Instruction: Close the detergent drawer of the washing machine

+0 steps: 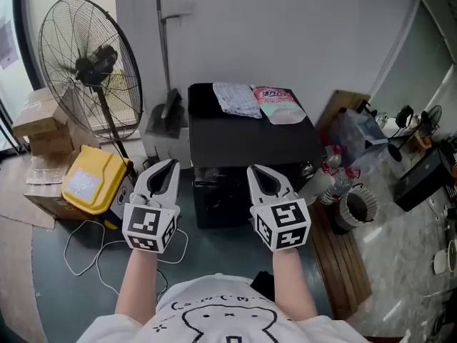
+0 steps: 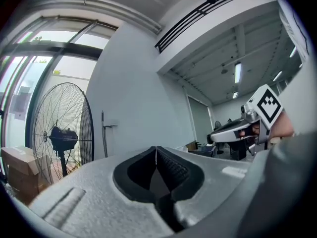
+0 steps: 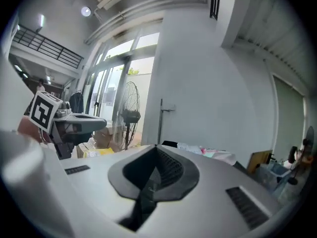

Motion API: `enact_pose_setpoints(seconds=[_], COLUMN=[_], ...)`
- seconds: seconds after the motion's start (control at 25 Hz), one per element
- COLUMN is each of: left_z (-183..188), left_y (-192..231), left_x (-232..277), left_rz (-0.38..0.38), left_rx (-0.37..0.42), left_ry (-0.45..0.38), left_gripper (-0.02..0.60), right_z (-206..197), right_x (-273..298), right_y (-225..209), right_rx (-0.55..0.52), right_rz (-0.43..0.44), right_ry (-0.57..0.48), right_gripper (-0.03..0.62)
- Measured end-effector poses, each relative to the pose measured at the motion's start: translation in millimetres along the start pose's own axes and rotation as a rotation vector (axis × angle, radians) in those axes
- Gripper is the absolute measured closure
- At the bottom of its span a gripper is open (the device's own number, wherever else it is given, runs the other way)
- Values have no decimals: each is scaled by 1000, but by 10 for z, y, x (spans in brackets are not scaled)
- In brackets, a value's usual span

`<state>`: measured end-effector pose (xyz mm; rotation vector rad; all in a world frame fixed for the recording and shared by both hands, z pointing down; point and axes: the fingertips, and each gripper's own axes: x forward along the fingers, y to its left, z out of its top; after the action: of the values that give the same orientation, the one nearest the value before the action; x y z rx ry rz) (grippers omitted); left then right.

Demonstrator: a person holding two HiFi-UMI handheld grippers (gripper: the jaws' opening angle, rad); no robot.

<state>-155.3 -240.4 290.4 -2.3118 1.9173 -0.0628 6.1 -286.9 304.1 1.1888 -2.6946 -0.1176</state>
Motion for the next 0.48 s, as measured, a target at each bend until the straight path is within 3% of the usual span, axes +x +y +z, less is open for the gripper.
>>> enact_pose_setpoints(seconds=[0.2, 0.48], left_z=[280, 567], left_y=[-10, 9], left_x=[22, 76], left_rz=[-4, -4], left_rx=[40, 19], left_ry=[-55, -115], left_gripper=[565, 565], right_z=[267, 592], right_x=[-204, -452], right_y=[-152, -308], right_rx=[-18, -76], right_rz=[-53, -111], right_ry=[-77, -175], right_gripper=[592, 591])
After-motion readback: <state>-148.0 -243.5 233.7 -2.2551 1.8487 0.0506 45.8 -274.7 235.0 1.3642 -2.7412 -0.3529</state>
